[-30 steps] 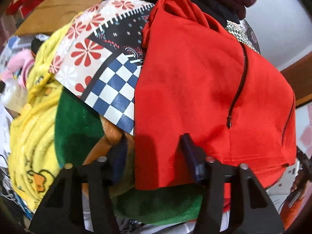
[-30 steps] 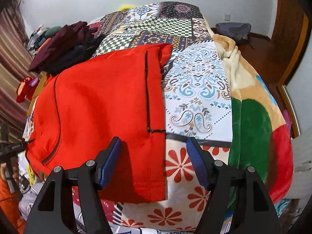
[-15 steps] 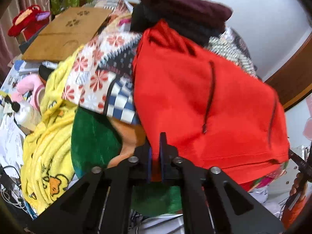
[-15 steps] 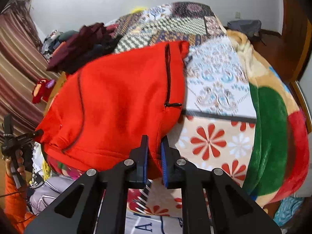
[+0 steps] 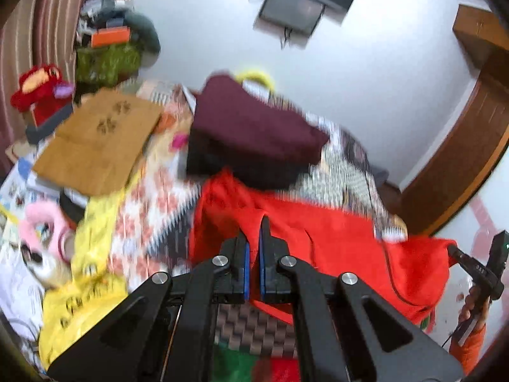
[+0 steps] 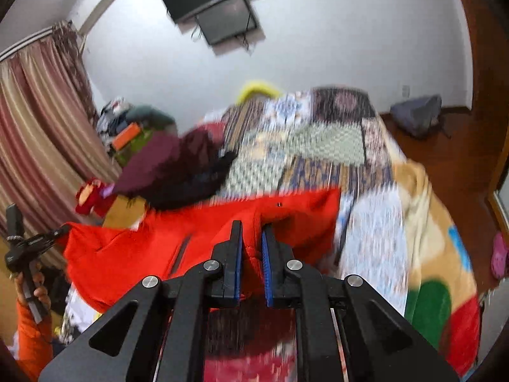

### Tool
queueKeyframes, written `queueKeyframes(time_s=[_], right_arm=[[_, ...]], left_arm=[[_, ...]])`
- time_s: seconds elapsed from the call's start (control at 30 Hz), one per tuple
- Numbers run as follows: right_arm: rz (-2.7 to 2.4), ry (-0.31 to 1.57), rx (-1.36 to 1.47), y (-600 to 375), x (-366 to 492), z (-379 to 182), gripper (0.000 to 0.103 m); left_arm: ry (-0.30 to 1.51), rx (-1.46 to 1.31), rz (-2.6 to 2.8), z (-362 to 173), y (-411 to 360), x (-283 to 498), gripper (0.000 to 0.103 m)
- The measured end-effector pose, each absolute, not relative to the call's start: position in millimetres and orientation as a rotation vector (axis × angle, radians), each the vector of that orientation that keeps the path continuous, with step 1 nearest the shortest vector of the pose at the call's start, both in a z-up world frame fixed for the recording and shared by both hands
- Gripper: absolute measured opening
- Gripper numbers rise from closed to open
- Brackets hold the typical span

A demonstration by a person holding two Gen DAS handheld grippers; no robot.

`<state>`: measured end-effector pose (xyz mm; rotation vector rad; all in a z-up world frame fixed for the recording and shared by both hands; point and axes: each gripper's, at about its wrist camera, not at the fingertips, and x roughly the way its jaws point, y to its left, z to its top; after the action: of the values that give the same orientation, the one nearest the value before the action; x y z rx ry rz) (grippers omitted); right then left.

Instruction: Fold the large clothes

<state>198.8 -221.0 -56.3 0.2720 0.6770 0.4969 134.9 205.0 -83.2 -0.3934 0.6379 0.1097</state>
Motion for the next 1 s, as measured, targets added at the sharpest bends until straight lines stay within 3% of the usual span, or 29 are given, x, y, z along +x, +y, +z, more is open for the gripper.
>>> queueKeyframes(time_s=[0.17,0.4,0.53,0.63,0.7,0.8,0.87,1.0], right_arm=[[0.411,0.653,0.266,-218,257,-50,0.009],[0.318,0.776,0.204,-180,334,-96,0.011],[0.285,0.861,0.204,-176,354,-121,0.020],[0.253,0.885,0.224,-184,358,-126,0.029],[0.234,0.885,0.238,-193,353,-120,0.030],[0.255,0.894,0.259,-204,344,-113,0.045],[0.273,0.896,0.267,-210,330,-111,0.062],[0.319,0.952,0.242,-211,310,-125,0.065]], left_arm=[[0.618,-0.362,0.184,-76,222,195,0.003],[0.794,-0.339,0.307,-150,237,299,0.005],[0.895,-0.371,0.320,-187,243,325,0.009],[0.918,-0.393,0.295,-193,247,326,0.027],[0.892,-0.384,0.302,-186,249,320,0.055],[0.833,-0.384,0.299,-171,253,303,0.066],[0.821,-0.386,0.278,-164,255,288,0.072],[0.871,-0.380,0.280,-179,259,261,0.078]])
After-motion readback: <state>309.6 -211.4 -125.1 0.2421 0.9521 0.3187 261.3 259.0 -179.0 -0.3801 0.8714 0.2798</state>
